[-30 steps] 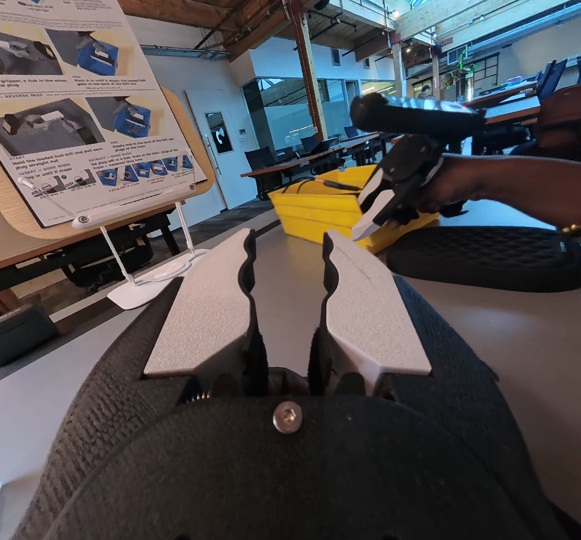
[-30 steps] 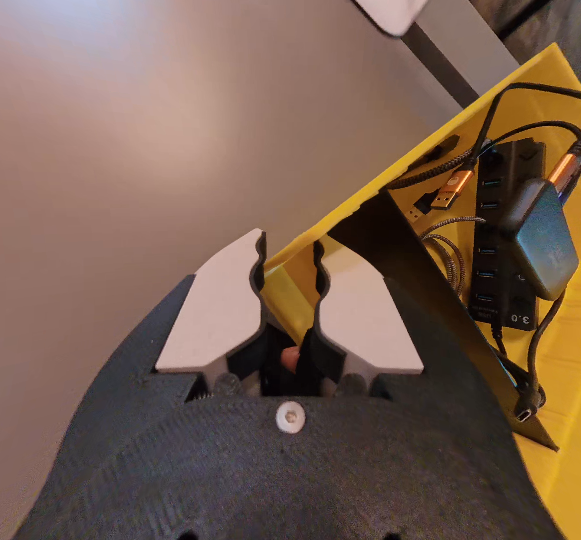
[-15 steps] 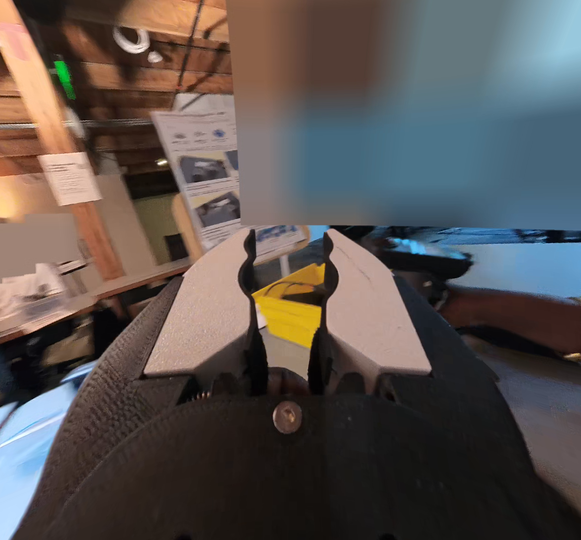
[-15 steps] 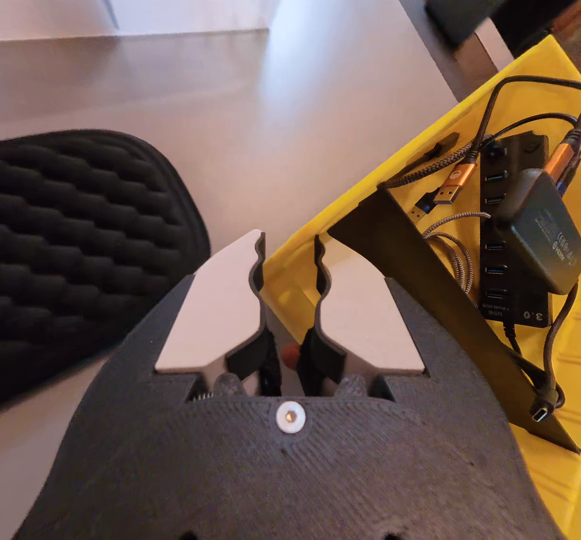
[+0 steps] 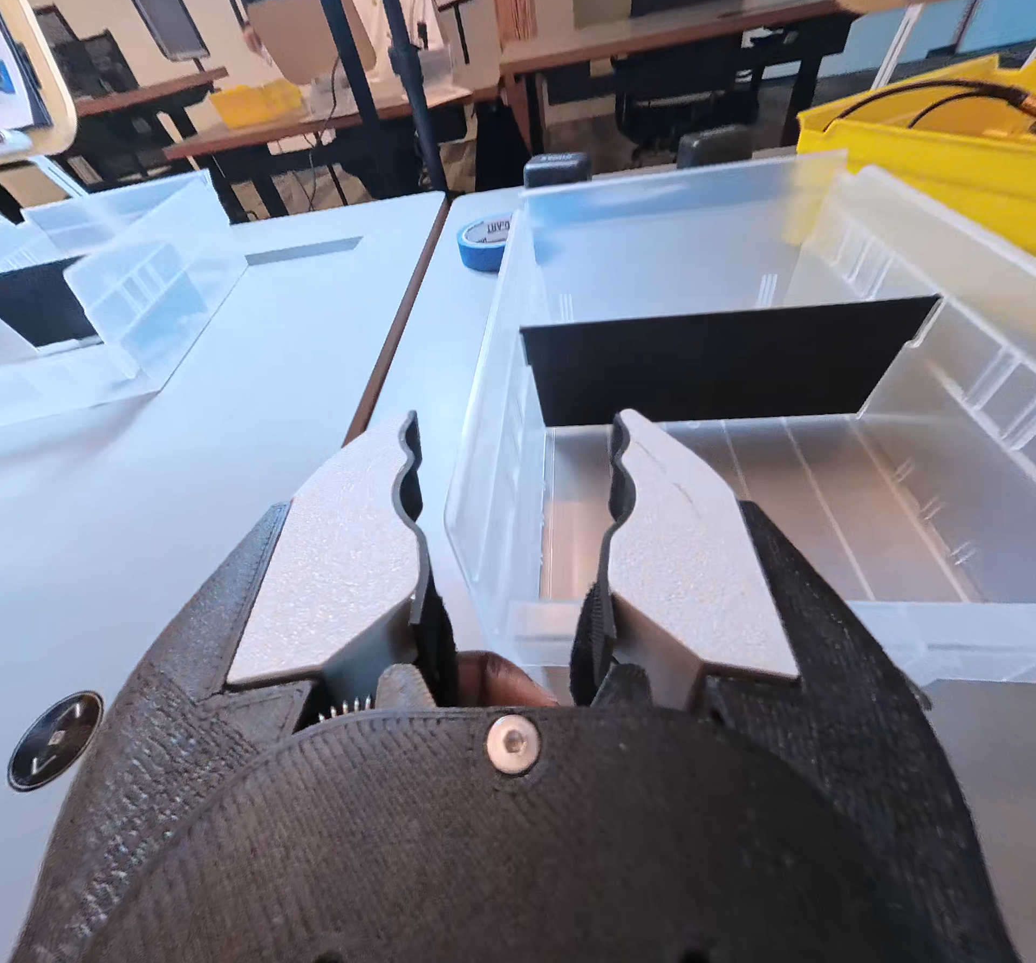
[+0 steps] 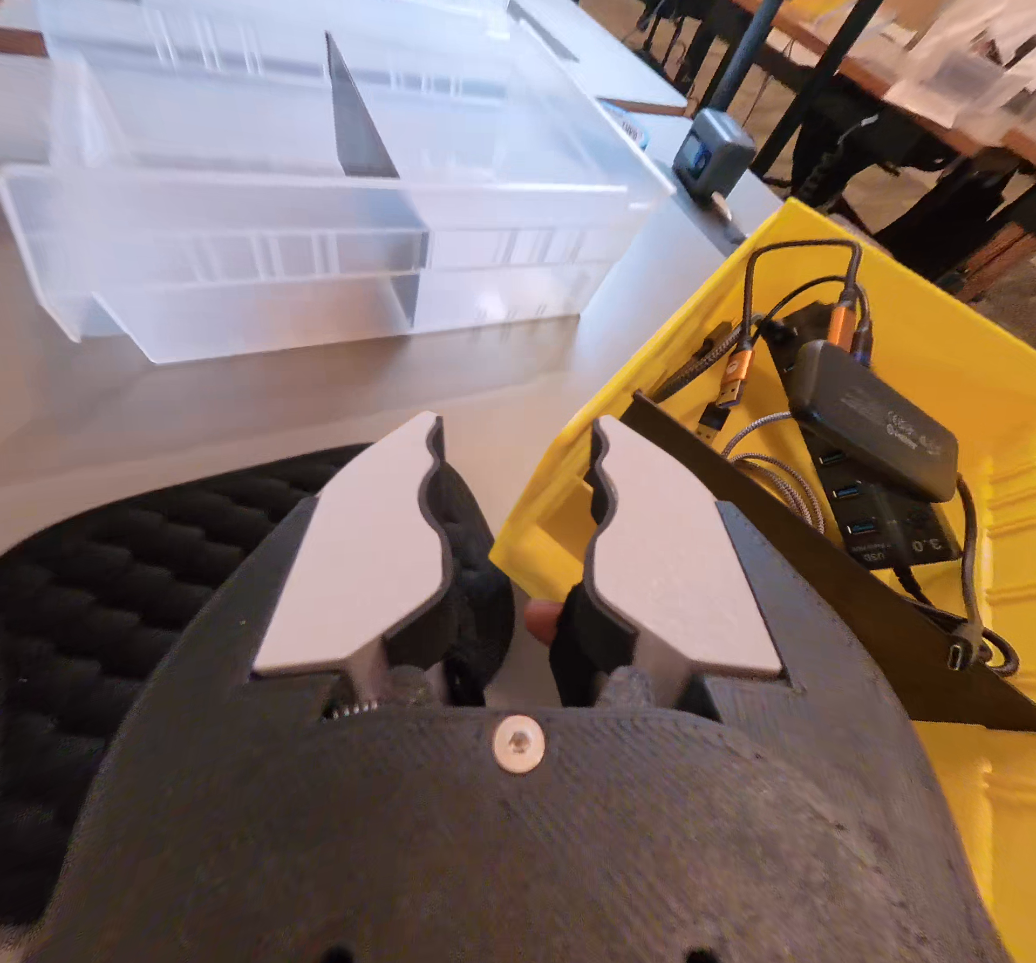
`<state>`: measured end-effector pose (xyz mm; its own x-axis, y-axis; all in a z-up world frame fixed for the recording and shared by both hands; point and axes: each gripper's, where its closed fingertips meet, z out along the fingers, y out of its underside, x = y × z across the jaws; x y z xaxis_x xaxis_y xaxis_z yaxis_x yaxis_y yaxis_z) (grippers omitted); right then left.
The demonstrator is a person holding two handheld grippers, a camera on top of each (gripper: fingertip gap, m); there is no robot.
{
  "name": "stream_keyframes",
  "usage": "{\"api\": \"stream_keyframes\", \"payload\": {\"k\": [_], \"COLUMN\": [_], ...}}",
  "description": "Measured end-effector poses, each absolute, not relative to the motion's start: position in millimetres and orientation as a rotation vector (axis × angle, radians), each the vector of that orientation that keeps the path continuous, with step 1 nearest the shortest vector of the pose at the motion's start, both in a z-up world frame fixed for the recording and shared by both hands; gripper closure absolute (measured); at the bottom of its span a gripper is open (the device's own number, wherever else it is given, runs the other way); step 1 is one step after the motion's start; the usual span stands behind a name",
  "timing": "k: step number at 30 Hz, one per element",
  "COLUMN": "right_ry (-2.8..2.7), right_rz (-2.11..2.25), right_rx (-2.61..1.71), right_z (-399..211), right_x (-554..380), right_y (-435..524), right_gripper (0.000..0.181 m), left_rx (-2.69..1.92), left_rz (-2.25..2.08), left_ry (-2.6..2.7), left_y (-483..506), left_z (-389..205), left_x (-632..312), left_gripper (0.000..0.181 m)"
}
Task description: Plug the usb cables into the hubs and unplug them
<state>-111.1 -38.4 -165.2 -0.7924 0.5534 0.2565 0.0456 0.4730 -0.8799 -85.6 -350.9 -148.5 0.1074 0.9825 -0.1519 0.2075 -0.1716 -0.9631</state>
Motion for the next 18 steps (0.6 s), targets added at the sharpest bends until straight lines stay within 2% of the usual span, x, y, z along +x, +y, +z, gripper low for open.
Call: {"api": "stream_keyframes", "payload": {"k": [2,3,6,12,15,17,18], "right_ry": [-2.179,-2.168,-2.165,-1.946,-2.028,-2.099,-2.102], "right_rz": [1.320,1.352,1.437,1.277,1.115,1.079,1.084], "right_rx": [-0.471,-0.434,-0.342,-0.504,-0.563,-0.536,-0.498], "right_z": [-158,-154,-146,-141,-167,-179,-179], "right_x": [-101,-94,-75,-106,-121,-125,-128], "right_y": [-45,-51,-71,-39,-24,-29,-33], "right_gripper": [0.124,0.131,0.131,0.128,0.126,0.158,0.165], "left_rx": [-1.565,-1.583,-1.607,-1.690,-1.668,-1.660,-1.662], "left_rz": [1.125,1.115,1.156,1.148,1.156,1.156,1.149], "left_ry": [-1.229,-1.234,-1.252,-1.283,-1.295,-1.313,-1.321], "left_y": [-350,-349,-351,-350,-352,-354,-354], "left_z": [-157,-161,-162,-165,-164,-164,-164], "left_x": [-87,-88,-90,-84,-85,-84,-83], "left_gripper": [0.123,0.126,0.129,0.135,0.140,0.145,0.147]}}
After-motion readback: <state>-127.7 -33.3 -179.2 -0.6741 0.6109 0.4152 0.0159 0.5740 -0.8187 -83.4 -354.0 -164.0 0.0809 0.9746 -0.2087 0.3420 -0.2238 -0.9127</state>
